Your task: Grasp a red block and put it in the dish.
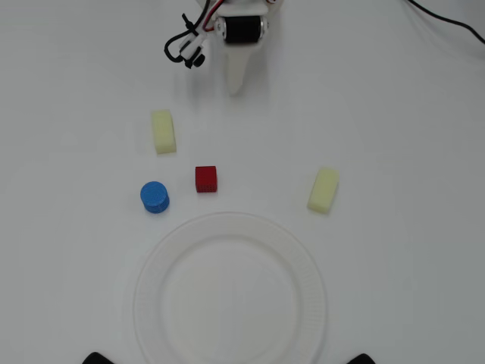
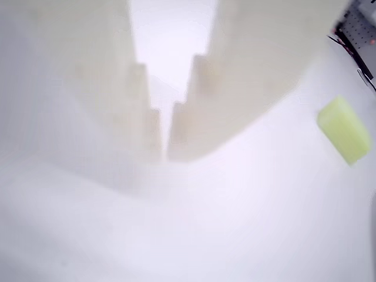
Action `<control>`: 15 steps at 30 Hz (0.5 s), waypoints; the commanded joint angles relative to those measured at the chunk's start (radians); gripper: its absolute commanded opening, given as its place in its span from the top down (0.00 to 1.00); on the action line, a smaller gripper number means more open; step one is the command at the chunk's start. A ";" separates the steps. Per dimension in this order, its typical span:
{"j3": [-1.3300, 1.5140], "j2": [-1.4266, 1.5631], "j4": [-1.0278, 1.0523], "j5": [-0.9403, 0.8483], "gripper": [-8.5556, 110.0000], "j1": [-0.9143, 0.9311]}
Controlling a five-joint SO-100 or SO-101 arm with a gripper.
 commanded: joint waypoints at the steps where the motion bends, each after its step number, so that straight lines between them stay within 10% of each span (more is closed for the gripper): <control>1: -0.224 -0.236 -0.026 0.012 0.93 -0.005; 15: -0.946 -1.227 -0.078 0.058 0.73 0.015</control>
